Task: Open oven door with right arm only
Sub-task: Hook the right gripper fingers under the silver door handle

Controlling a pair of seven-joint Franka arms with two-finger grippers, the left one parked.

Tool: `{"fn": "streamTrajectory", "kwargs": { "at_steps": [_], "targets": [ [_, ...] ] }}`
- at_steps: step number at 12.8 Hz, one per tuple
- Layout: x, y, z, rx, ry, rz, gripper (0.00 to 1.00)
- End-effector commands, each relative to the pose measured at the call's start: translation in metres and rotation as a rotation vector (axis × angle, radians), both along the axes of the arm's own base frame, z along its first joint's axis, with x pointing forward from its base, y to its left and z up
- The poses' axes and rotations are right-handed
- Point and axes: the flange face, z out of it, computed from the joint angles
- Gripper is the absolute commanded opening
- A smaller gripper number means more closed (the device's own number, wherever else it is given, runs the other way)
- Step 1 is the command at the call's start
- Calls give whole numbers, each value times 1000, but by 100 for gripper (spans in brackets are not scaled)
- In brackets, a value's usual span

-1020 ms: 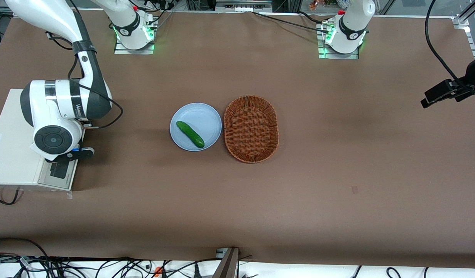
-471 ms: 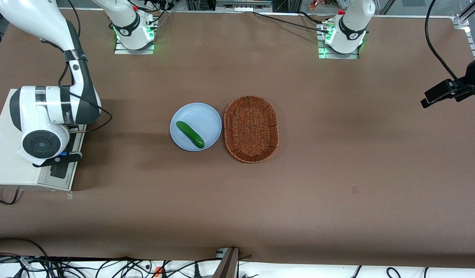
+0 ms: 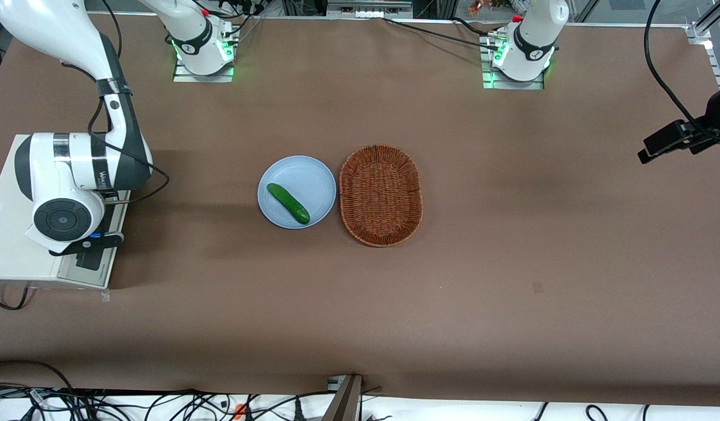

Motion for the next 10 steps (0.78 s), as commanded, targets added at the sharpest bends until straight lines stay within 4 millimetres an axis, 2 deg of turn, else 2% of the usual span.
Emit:
{"fn": "streamTrajectory", "kwargs": {
  "at_steps": [1,5,10],
  "targets": [
    [1,-8,-3,-3,7,25,0],
    [4,-21,-7,1,1,29,0],
    [7,-17,-10,5,-1,39,0]
  ]
}}
